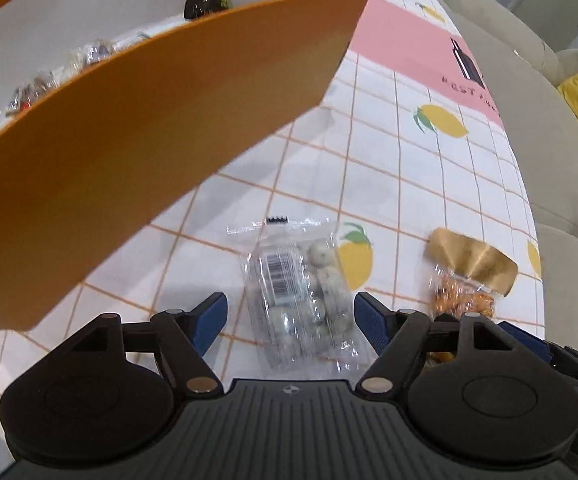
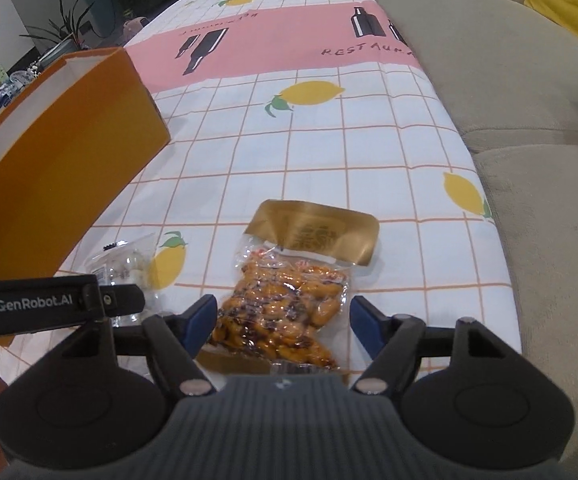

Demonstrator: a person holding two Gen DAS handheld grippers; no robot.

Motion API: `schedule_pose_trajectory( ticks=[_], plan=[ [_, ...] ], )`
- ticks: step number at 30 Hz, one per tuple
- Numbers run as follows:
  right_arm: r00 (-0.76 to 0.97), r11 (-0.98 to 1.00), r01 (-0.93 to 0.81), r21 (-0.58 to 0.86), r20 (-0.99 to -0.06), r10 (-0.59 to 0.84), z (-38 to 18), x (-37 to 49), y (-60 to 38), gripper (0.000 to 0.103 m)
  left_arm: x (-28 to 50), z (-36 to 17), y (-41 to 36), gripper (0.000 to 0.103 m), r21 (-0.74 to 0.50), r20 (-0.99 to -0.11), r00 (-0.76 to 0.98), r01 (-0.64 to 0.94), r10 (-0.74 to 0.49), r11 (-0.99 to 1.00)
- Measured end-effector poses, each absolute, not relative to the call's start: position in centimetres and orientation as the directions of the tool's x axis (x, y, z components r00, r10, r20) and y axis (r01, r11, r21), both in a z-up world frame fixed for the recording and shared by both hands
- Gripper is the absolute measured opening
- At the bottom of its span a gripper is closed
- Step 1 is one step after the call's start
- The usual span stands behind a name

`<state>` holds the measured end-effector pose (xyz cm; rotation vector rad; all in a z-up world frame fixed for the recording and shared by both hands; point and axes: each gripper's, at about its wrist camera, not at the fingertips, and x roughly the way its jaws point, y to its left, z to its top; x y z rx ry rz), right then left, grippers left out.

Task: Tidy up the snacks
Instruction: 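Grasp the peanut pack with the right tool while the left tool grasps the quail-egg pack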

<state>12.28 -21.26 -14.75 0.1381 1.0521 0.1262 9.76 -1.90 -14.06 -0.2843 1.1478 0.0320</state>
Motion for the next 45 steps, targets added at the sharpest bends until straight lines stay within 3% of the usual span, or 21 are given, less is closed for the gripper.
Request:
schedule_pose_trajectory(
  ticks=[10, 16, 25, 45],
  plan=[
    [0.507, 0.988, -0.139, 0.072, -0.851, 0.134, -15.8, 12.3, -19.7, 0.072, 9.7, -14.2, -3.5, 0.087, -0.12, -0.913, 0.402, -0.112, -0.065, 0.986],
    [0.521, 0.981, -0.192, 0.016, -0.846, 0.116, -16.2, 12.0, -19.1, 0.075, 9.7, -14.0, -3.8, 0.071, -0.134, -0.903, 0.417, -0.043, -0.104, 0.99],
    [0.527, 0.975, -0.222, 0.02, -0.839, 0.137, -16.2, 12.0, -19.1, 0.067, 9.6, -14.0, -4.1, 0.067, -0.141, -0.886, 0.44, 0.042, -0.145, 0.989],
    [0.552, 0.981, -0.191, 0.04, -0.822, 0.141, -14.3, 11.3, -20.2, 0.063, 8.5, -11.9, -2.1, 0.063, -0.253, -0.835, 0.491, 0.057, -0.248, 0.966]
  ],
)
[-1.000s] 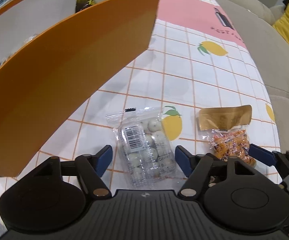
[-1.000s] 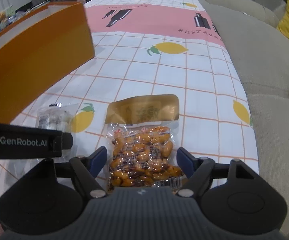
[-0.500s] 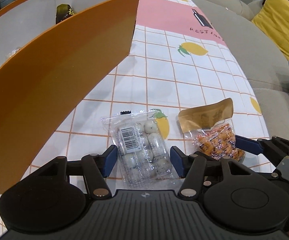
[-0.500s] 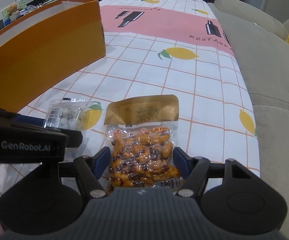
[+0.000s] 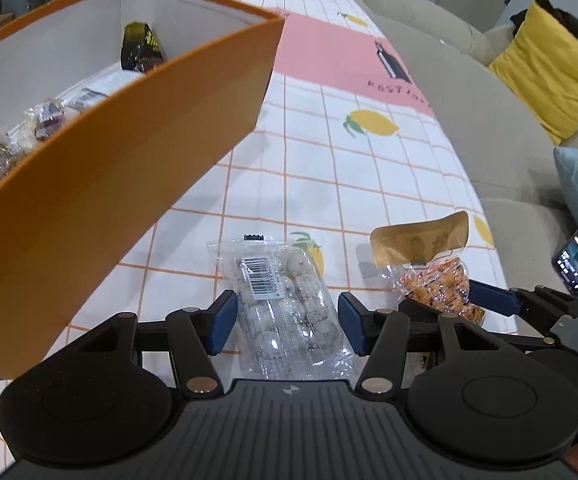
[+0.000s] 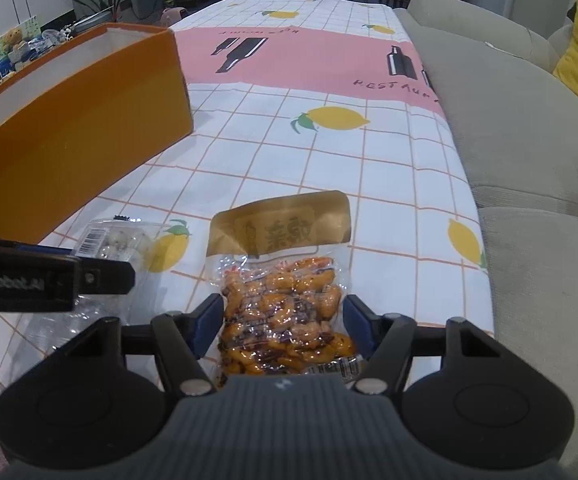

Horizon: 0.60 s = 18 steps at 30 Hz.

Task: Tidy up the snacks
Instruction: 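Grasp the peanut pack with the right tool while the left tool grasps the quail-egg pack, then lift both packs and carry them over the orange box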

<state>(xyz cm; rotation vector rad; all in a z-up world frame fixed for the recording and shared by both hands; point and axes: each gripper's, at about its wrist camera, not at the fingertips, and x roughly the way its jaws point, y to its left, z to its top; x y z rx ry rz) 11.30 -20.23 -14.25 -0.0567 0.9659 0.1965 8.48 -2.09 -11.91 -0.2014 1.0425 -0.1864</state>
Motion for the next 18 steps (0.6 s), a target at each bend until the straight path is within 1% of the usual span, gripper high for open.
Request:
schedule_pose_trajectory(
  ticks=[5, 12, 15, 16, 17, 18],
  plan=[
    [0.573, 0.981, -0.189, 0.047, -0.806, 0.149, -13.1, 10.8, -20.4, 0.063, 7.9, -10.2, -1.8, 0.062, -0.275, -0.807, 0.528, 0.06, -0.264, 0.96],
    [0.628, 0.978, -0.194, 0.074, -0.757, 0.181, -10.0, 9.9, -20.2, 0.063, 7.3, -7.1, -1.0, 0.061, -0.312, -0.746, 0.603, 0.058, -0.282, 0.948],
    [0.653, 0.974, -0.204, 0.096, -0.728, 0.209, -8.5, 9.8, -19.7, 0.063, 7.2, -5.7, -0.4, 0.06, -0.33, -0.716, 0.637, 0.05, -0.284, 0.943],
    [0.66, 0.972, -0.213, 0.1, -0.719, 0.219, -8.0, 9.7, -19.5, 0.063, 7.2, -5.1, -0.1, 0.057, -0.335, -0.704, 0.651, 0.046, -0.283, 0.941],
    [0.667, 0.97, -0.22, 0.104, -0.71, 0.228, -7.6, 9.7, -19.3, 0.063, 7.1, -4.6, 0.2, 0.021, -0.329, -0.695, 0.667, 0.036, -0.268, 0.944],
    [0.672, 0.968, -0.227, 0.109, -0.702, 0.237, -7.1, 9.7, -19.0, 0.063, 7.2, -4.0, 0.6, 0.014, -0.328, -0.686, 0.676, 0.043, -0.269, 0.944]
  ],
)
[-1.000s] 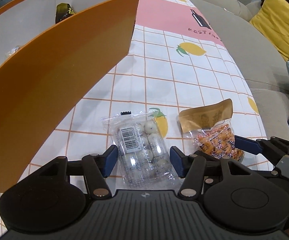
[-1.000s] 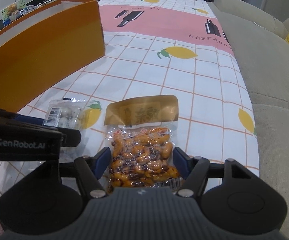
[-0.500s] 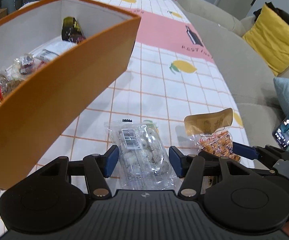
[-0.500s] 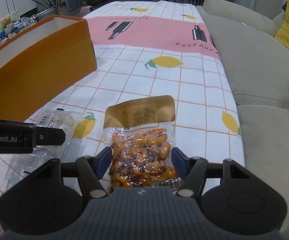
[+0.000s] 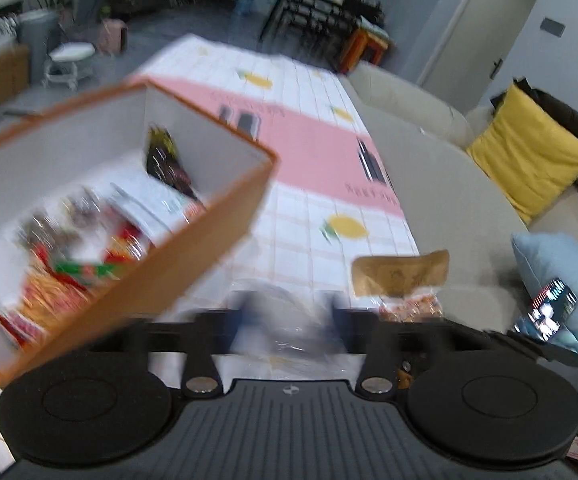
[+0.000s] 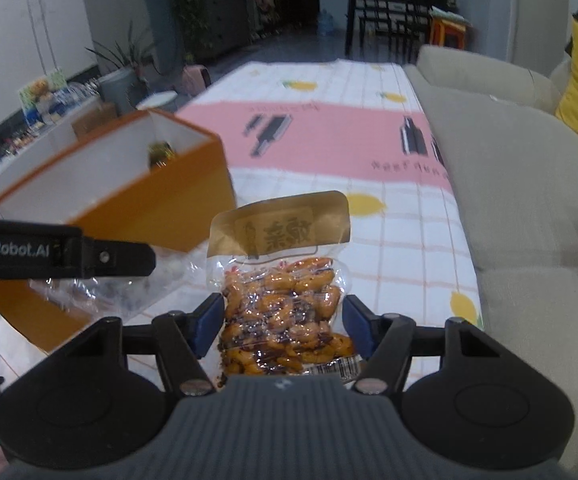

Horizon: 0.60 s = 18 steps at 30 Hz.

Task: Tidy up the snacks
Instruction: 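Lift both packs and carry them over the orange box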

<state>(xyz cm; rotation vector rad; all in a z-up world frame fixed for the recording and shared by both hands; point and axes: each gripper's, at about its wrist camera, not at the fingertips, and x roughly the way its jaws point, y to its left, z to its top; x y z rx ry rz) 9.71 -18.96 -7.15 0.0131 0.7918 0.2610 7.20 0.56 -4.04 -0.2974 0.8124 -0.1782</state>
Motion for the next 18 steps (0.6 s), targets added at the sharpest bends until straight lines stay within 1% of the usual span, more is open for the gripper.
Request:
schedule_pose_trajectory(
  ticks=[2, 4, 7, 9, 10, 11, 12, 13, 14, 16, 18],
  plan=[
    [0.678, 0.963, -0.241, 0.124, -0.688, 0.258, -6.3, 9.9, -18.4, 0.063, 7.6, -3.0, 1.6, 0.014, -0.372, -0.665, 0.687, 0.034, -0.292, 0.928],
    [0.682, 0.956, -0.26, 0.139, -0.675, 0.283, -5.6, 10.2, -17.7, 0.063, 7.9, -2.4, 2.1, 0.014, -0.368, -0.66, 0.696, 0.03, -0.284, 0.929],
    [0.703, 0.958, -0.273, 0.093, -0.661, 0.264, -5.1, 10.7, -16.6, 0.063, 8.1, -2.5, 2.4, 0.014, -0.371, -0.676, 0.675, 0.037, -0.297, 0.928],
    [0.698, 0.959, -0.269, 0.092, -0.667, 0.26, -5.5, 11.0, -16.7, 0.063, 7.9, -3.2, 2.3, 0.015, -0.364, -0.698, 0.649, 0.041, -0.302, 0.931],
    [0.691, 0.96, -0.264, 0.094, -0.676, 0.256, -5.8, 11.0, -16.9, 0.063, 7.9, -3.6, 2.0, 0.022, -0.356, -0.715, 0.63, 0.045, -0.303, 0.933],
    [0.682, 0.962, -0.257, 0.091, -0.689, 0.247, -6.3, 11.1, -17.2, 0.063, 8.0, -4.3, 1.8, 0.033, -0.351, -0.735, 0.606, 0.045, -0.305, 0.935],
    [0.67, 0.965, -0.247, 0.084, -0.705, 0.233, -6.9, 11.0, -17.6, 0.063, 8.0, -4.8, 1.6, 0.04, -0.35, -0.749, 0.588, 0.04, -0.305, 0.936],
    [0.658, 0.968, -0.237, 0.078, -0.72, 0.22, -7.5, 10.9, -18.0, 0.063, 8.1, -5.4, 1.4, 0.054, -0.343, -0.761, 0.575, 0.035, -0.3, 0.939],
    [0.643, 0.971, -0.226, 0.073, -0.738, 0.206, -8.2, 10.9, -18.4, 0.063, 8.0, -5.8, 1.1, 0.064, -0.334, -0.773, 0.561, 0.037, -0.296, 0.942],
    [0.608, 0.978, -0.197, 0.07, -0.774, 0.177, -9.5, 10.9, -19.2, 0.063, 8.1, -6.8, 0.2, 0.074, -0.309, -0.798, 0.527, 0.056, -0.292, 0.949],
    [0.578, 0.983, -0.171, 0.064, -0.802, 0.152, -10.6, 11.0, -20.0, 0.063, 8.1, -8.0, -1.0, 0.078, -0.279, -0.819, 0.503, 0.074, -0.277, 0.957]
  ],
)
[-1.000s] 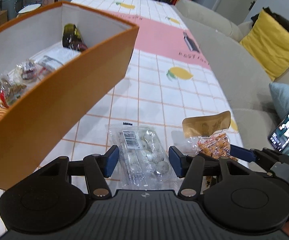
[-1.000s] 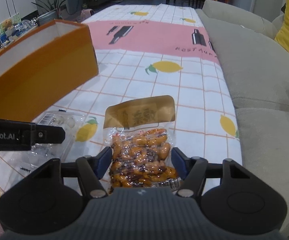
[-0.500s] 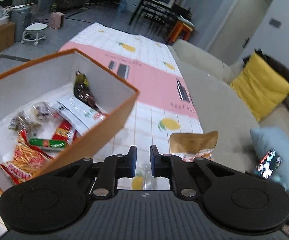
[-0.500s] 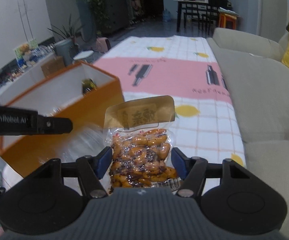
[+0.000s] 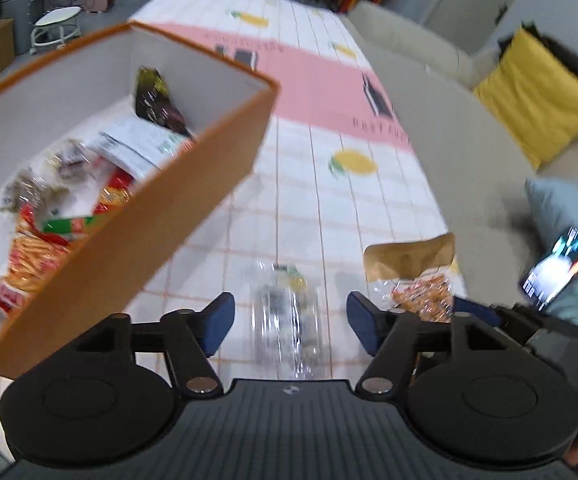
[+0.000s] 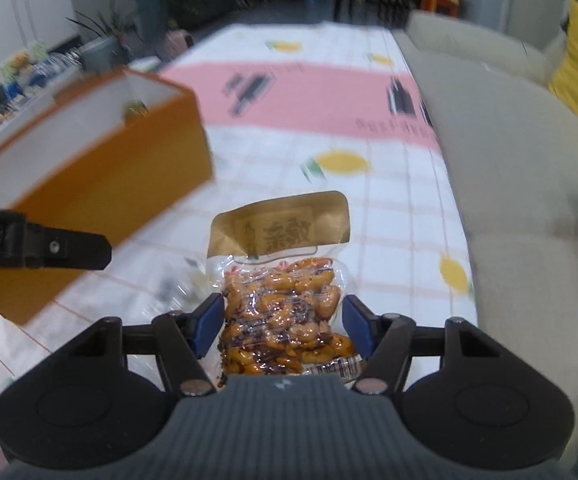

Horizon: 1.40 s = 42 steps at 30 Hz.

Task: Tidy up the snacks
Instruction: 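Lift both packs and carry them over the orange box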

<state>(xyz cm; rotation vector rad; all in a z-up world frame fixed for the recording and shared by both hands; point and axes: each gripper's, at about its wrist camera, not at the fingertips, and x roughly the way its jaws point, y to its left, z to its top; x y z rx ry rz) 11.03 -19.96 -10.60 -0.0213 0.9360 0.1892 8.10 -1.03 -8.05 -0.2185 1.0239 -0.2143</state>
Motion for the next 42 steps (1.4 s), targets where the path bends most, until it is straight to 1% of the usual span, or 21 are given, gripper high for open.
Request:
schedule_pose_trajectory(
  ticks=[1, 2, 4, 7, 9, 12, 18, 20, 23, 25, 29, 32, 35, 42],
  plan=[
    [0.565, 0.985, -0.161, 0.06, -0.812, 0.142, -11.1, 11.1, -20.3, 0.063, 8.2, -8.7, -1.7, 0.082, -0.258, -0.83, 0.492, 0.083, -0.265, 0.963],
    [0.554, 0.986, -0.155, 0.058, -0.821, 0.135, -11.5, 11.2, -20.6, 0.063, 8.2, -9.5, -2.5, 0.083, -0.23, -0.842, 0.479, 0.098, -0.249, 0.968],
    [0.537, 0.988, -0.144, 0.06, -0.834, 0.129, -12.2, 11.3, -20.9, 0.063, 8.3, -10.9, -3.8, 0.083, -0.183, -0.866, 0.449, 0.121, -0.219, 0.976],
    [0.527, 0.99, -0.136, 0.041, -0.843, 0.108, -12.8, 11.6, -21.6, 0.063, 8.7, -12.5, -4.6, 0.083, -0.148, -0.888, 0.423, 0.105, -0.179, 0.983],
    [0.522, 0.991, -0.134, 0.027, -0.848, 0.093, -13.0, 11.6, -21.9, 0.063, 9.1, -13.1, -4.7, 0.084, -0.145, -0.897, 0.409, 0.081, -0.165, 0.986],
    [0.502, 0.989, -0.134, 0.058, -0.857, 0.118, -13.4, 11.7, -22.6, 0.063, 9.5, -13.8, -5.1, 0.084, -0.126, -0.911, 0.388, 0.058, -0.138, 0.99],
    [0.495, 0.988, -0.139, 0.061, -0.86, 0.123, -13.9, 12.1, -22.8, 0.063, 9.8, -14.5, -6.3, 0.084, -0.045, -0.933, 0.353, 0.063, -0.065, 0.997],
    [0.493, 0.989, -0.138, 0.062, -0.861, 0.123, -14.0, 12.3, -22.8, 0.063, 10.0, -14.5, -6.5, 0.083, -0.034, -0.939, 0.339, 0.065, -0.055, 0.997],
    [0.489, 0.989, -0.133, 0.069, -0.863, 0.126, -14.1, 12.4, -23.0, 0.063, 10.4, -14.5, -7.0, 0.073, -0.017, -0.947, 0.317, 0.086, -0.044, 0.996],
    [0.487, 0.989, -0.131, 0.069, -0.865, 0.125, -14.1, 12.4, -23.0, 0.063, 10.7, -14.3, -7.2, 0.066, -0.018, -0.953, 0.3, 0.101, -0.048, 0.995],
    [0.487, 0.988, -0.137, 0.067, -0.864, 0.126, -14.1, 12.5, -22.8, 0.063, 11.1, -14.2, -6.8, 0.061, -0.051, -0.951, 0.298, 0.09, -0.076, 0.995],
    [0.493, 0.988, -0.14, 0.062, -0.861, 0.124, -14.0, 12.4, -22.7, 0.063, 11.0, -13.8, -5.9, 0.06, -0.102, -0.944, 0.309, 0.068, -0.118, 0.992],
    [0.501, 0.989, -0.134, 0.063, -0.857, 0.123, -13.5, 12.4, -22.7, 0.063, 10.7, -12.5, -5.1, 0.06, -0.123, -0.93, 0.342, 0.056, -0.135, 0.991],
    [0.557, 0.983, -0.146, 0.113, -0.812, 0.176, -10.2, 12.5, -21.8, 0.063, 9.8, -6.9, -2.4, 0.06, -0.172, -0.864, 0.476, 0.034, -0.167, 0.985]
  ],
)
